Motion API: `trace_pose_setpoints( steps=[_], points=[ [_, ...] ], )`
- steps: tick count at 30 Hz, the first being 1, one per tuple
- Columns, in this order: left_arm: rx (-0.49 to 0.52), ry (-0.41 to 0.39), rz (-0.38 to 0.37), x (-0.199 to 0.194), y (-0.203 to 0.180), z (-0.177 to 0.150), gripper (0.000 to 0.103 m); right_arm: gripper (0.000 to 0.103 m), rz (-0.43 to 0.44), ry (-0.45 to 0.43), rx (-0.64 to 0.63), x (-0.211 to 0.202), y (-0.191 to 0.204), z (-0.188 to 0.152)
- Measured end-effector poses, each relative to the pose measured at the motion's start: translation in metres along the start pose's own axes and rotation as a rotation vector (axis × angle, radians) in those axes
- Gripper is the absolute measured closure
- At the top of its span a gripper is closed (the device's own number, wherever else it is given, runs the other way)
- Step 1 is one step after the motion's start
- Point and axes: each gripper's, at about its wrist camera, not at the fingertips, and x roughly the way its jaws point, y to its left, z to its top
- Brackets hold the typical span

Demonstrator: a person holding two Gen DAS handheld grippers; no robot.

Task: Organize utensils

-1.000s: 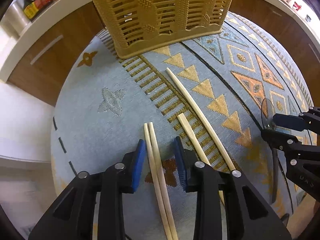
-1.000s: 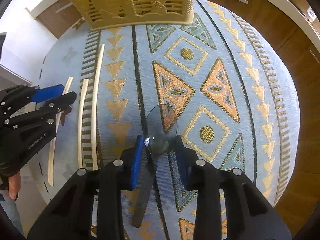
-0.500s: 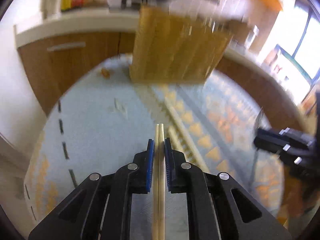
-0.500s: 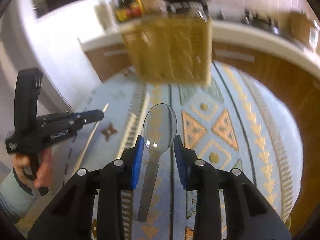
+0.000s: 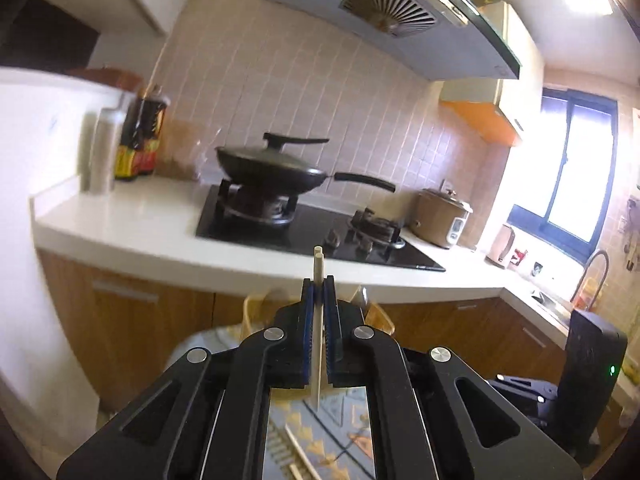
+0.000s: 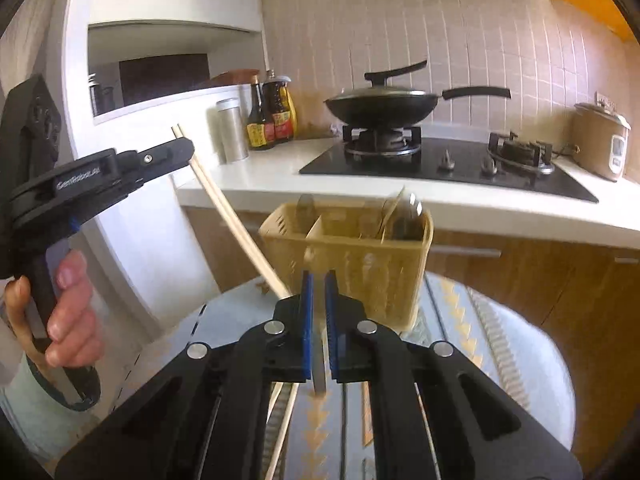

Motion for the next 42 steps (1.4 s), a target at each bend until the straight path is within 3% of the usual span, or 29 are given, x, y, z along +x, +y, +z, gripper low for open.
trace_pose_setpoints(
  steps=[3,5,7,8,10,12,17,20,24,31,33,34,35,38,42],
  points=[
    [0.006,0.008,-0.005,0.003,0.003,0.005,0.101,0.098,0.012,0.011,0.027,0.005,-0.01,0.008],
    [0.001,0.018,-0.011,0.003,0.007,0.004,0.101,0.098,0.056,0.071,0.04,0.014,-0.02,0.004],
    [0.001,0.02,-0.009,0.002,0.015,0.002,0.101,0.095,0.043,0.114,0.058,0.019,-0.027,-0.006],
    [0.001,0.022,-0.009,0.002,0.018,0.0,0.101,0.091,0.029,0.146,0.066,0.023,-0.031,-0.01],
    [0.001,0.031,-0.017,-0.001,0.024,-0.002,0.101,0.067,0.027,0.228,0.075,0.036,-0.037,-0.019],
    [0.004,0.04,-0.012,-0.003,0.028,-0.005,0.101,0.053,0.067,0.31,0.072,0.051,-0.036,-0.029],
    [0.005,0.044,0.019,-0.015,0.039,-0.01,0.101,0.053,0.148,0.494,-0.026,0.095,-0.012,-0.047],
    [0.003,0.033,0.04,-0.028,0.051,-0.008,0.101,0.053,0.205,0.541,-0.185,0.116,0.029,-0.054],
    [0.016,0.024,0.07,-0.043,0.064,-0.004,0.101,0.053,0.225,0.6,-0.299,0.147,0.061,-0.062],
    [0.015,0.046,0.109,-0.05,0.086,-0.008,0.101,0.053,0.209,0.688,-0.349,0.192,0.079,-0.071],
    [0.014,0.051,0.108,-0.048,0.088,-0.009,0.101,0.055,0.197,0.706,-0.371,0.198,0.084,-0.078],
    [0.015,0.053,0.107,-0.048,0.088,-0.01,0.101,0.07,0.187,0.707,-0.381,0.199,0.086,-0.08],
    [0.016,0.055,0.104,-0.047,0.089,-0.01,0.101,0.073,0.152,0.688,-0.403,0.197,0.088,-0.081],
    [0.016,0.059,0.096,-0.043,0.087,-0.009,0.101,0.073,0.172,0.681,-0.387,0.19,0.088,-0.083],
    [0.027,0.055,0.072,-0.042,0.08,-0.009,0.101,0.073,0.202,0.61,-0.32,0.161,0.073,-0.075]
  ],
)
